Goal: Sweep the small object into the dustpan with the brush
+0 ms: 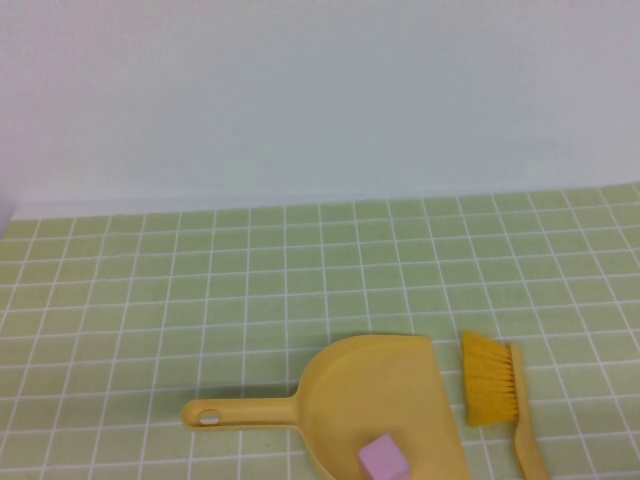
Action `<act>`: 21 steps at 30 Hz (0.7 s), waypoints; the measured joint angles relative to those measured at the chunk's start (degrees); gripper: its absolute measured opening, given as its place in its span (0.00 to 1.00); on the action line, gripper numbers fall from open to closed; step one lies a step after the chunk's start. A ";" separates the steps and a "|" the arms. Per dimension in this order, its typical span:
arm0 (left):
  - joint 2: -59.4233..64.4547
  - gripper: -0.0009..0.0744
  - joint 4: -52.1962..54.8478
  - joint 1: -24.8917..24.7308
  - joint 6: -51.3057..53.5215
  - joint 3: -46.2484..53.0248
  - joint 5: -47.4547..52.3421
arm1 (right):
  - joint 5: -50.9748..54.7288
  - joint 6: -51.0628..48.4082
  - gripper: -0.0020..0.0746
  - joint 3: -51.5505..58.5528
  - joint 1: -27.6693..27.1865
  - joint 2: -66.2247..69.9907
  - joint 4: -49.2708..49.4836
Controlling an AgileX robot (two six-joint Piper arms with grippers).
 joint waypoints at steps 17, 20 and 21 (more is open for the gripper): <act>-12.15 0.01 -5.58 -0.80 0.58 12.86 5.55 | 0.00 0.00 0.02 0.00 0.00 0.00 0.03; -12.15 0.01 -5.32 -1.74 1.53 12.86 5.68 | 0.00 0.00 0.02 0.00 0.00 0.00 0.03; -12.15 0.01 -5.32 -1.74 1.53 12.86 5.97 | 0.00 0.00 0.02 0.00 0.00 0.00 0.03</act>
